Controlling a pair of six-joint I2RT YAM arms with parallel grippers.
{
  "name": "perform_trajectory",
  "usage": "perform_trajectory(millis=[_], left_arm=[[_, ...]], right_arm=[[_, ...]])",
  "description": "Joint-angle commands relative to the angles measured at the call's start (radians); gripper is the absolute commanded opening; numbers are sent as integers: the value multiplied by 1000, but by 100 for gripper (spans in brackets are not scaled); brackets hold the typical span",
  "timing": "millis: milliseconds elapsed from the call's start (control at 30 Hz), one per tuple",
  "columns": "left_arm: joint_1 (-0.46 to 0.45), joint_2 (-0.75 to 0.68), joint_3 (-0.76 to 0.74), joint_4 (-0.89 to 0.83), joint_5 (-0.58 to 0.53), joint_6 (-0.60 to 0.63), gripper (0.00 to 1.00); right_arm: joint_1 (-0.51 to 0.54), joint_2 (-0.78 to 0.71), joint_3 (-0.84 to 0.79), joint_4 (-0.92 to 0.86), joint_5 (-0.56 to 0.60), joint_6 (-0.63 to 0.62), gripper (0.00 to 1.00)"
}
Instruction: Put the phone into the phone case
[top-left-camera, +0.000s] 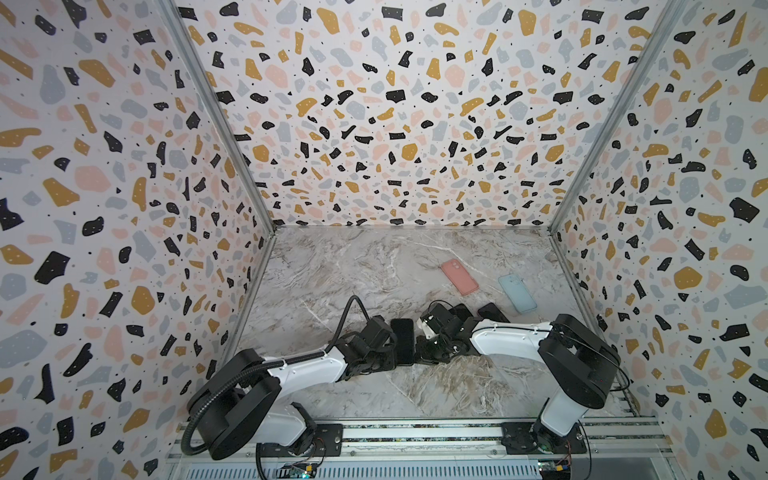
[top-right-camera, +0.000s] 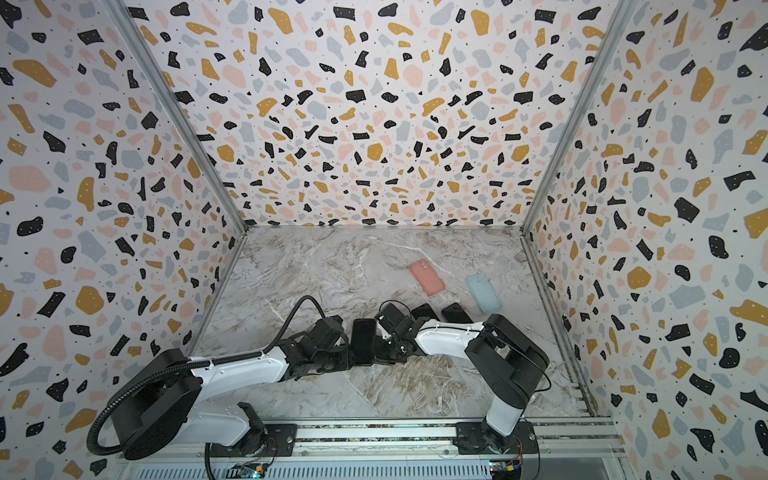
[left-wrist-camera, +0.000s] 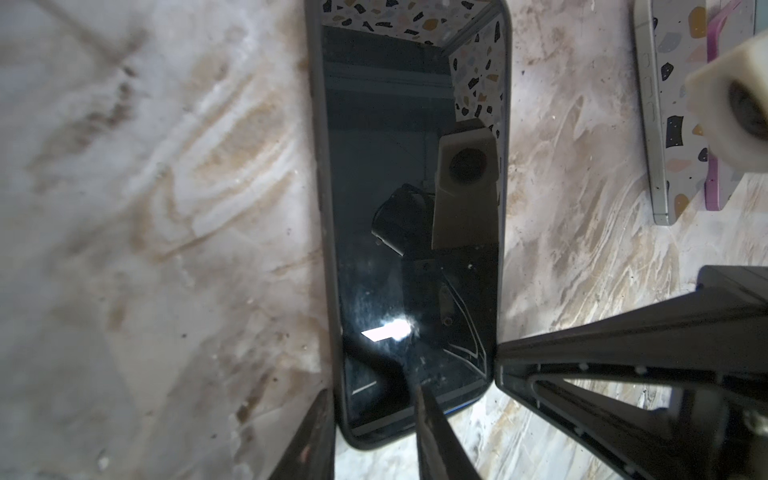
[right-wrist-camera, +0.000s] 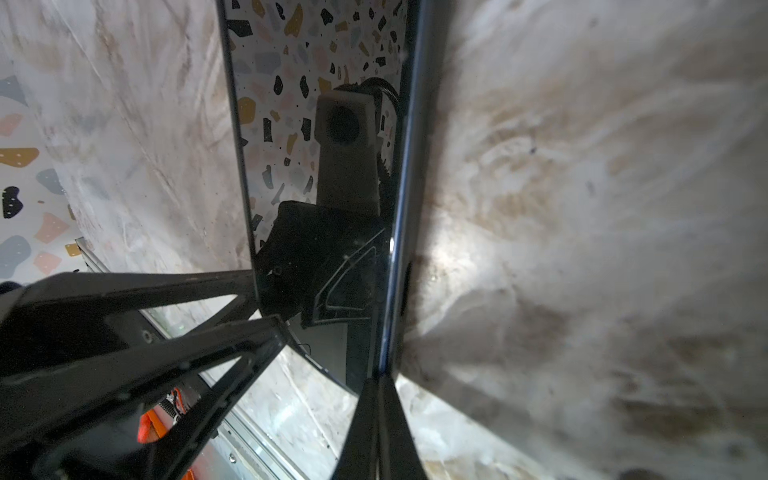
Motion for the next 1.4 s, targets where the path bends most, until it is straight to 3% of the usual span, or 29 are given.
perform_trajectory(millis=[0, 133, 400, 833, 1367], left_arm=[[-26, 14, -15, 158, 143, -12, 32], [-26, 3, -12, 138, 134, -12, 32], [-9, -62, 54, -64, 16, 58, 35], [-8, -37, 81, -130, 0, 92, 37], [-6, -10, 51, -140, -11, 95, 37]], right_arm=[[43, 97, -9, 127, -83, -1, 5], [36, 62, -2, 96, -57, -14, 6], [8, -119, 11, -34, 137, -68, 10], [-1, -82, 10, -61, 126, -88, 25], [-1, -33, -20, 3, 61, -76, 26]])
